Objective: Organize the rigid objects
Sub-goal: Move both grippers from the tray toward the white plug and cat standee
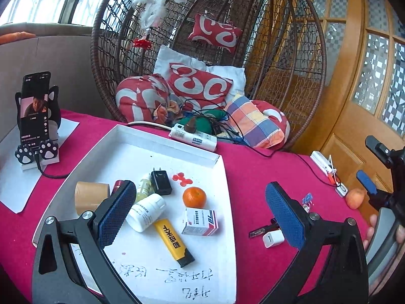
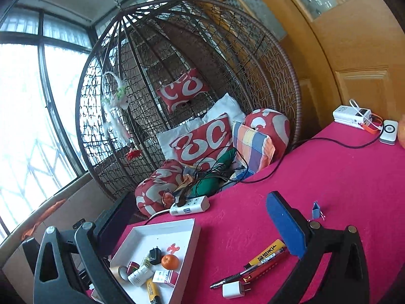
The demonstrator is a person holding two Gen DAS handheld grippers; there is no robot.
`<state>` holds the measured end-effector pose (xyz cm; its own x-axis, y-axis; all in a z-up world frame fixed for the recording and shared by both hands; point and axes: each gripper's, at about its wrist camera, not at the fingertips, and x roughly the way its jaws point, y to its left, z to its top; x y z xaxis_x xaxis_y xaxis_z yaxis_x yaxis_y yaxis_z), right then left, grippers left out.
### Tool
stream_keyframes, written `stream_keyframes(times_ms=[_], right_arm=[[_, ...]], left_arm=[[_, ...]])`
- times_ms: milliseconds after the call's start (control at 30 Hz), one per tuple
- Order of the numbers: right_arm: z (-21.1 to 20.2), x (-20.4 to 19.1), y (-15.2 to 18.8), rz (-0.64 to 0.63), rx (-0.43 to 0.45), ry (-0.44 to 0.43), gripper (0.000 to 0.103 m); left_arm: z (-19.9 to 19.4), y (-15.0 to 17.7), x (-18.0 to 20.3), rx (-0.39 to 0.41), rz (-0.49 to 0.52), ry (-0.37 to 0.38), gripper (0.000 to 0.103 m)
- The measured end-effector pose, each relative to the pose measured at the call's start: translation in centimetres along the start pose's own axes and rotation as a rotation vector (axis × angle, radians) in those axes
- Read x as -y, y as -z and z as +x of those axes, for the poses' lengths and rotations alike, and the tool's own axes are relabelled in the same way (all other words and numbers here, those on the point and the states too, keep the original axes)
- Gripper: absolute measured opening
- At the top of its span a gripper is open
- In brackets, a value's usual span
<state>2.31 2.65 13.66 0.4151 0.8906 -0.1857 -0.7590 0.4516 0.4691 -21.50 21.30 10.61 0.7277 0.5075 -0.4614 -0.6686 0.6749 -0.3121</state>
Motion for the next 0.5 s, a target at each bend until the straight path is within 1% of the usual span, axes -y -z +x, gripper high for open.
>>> stream_keyframes(times_ms=[233, 433, 500], right_arm=[[-1.8, 2.5, -0.6, 0.036, 0.045, 0.025, 0.103], [-4.3, 4.2, -1.4, 0.054, 0.130, 0.028, 0.103], [-4.7, 4.7, -1.7, 0.054, 0.128, 0.026, 0.103]], left_arm=[[0.1, 0.5, 1.7, -0.023, 0.045, 0.016, 0.103], [0.4, 1.0, 3.2, -0.046, 0.081, 0.035, 0.103], [0.7, 1.2, 3.8, -0.058, 0.094, 0.043, 0.103]])
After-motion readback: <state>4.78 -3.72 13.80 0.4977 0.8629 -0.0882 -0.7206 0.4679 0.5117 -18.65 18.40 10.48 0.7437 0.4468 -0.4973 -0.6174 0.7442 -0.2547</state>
